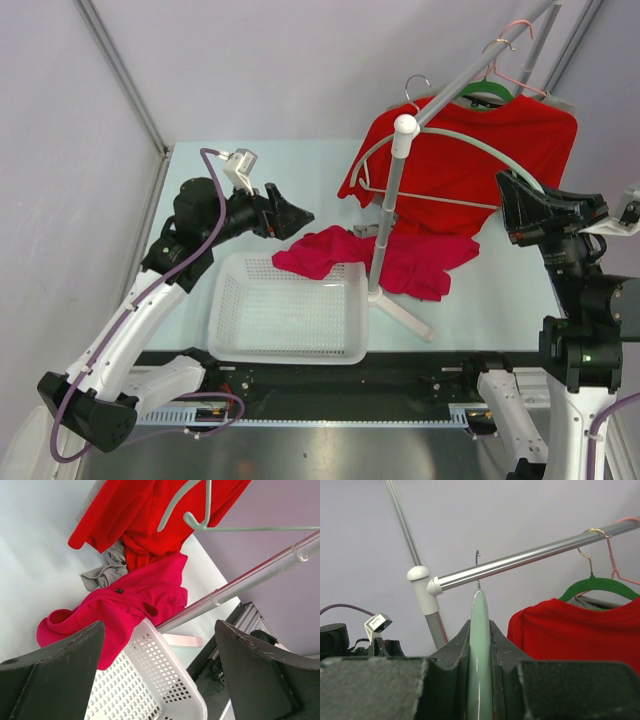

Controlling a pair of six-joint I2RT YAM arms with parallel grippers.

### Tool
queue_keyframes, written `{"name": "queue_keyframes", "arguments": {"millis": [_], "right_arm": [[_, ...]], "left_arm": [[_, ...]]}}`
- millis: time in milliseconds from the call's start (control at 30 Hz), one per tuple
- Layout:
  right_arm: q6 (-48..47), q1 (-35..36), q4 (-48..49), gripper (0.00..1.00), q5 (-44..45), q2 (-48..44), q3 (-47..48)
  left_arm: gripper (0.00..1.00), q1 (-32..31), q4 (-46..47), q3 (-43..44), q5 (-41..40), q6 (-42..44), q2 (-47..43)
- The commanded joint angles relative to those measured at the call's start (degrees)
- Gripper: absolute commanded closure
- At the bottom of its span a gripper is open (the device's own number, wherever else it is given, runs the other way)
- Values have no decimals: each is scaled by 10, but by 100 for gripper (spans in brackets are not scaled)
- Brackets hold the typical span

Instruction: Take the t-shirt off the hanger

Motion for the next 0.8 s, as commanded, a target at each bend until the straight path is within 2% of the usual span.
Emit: {"name": "queue_keyframes", "arguments": {"millis": [0,333,600,667,767], "right_arm": [[-15,-1,-14,100,35,-29,20],[-32,4,-64,100,60,-68,19],[-28,8,-154,100,59,-95,11],[-21,8,-189,96,55,-104,7],[-24,8,-242,80,61,-122,4]], "left_arm": [[4,-1,27,-4,17,-9,-9],[4,0,29,-7,21,-7,-8],[4,-1,15,-3,18,-4,-3],[5,-2,6,3,23,-6,5],[6,-8,-6,7,27,-5,15]]}}
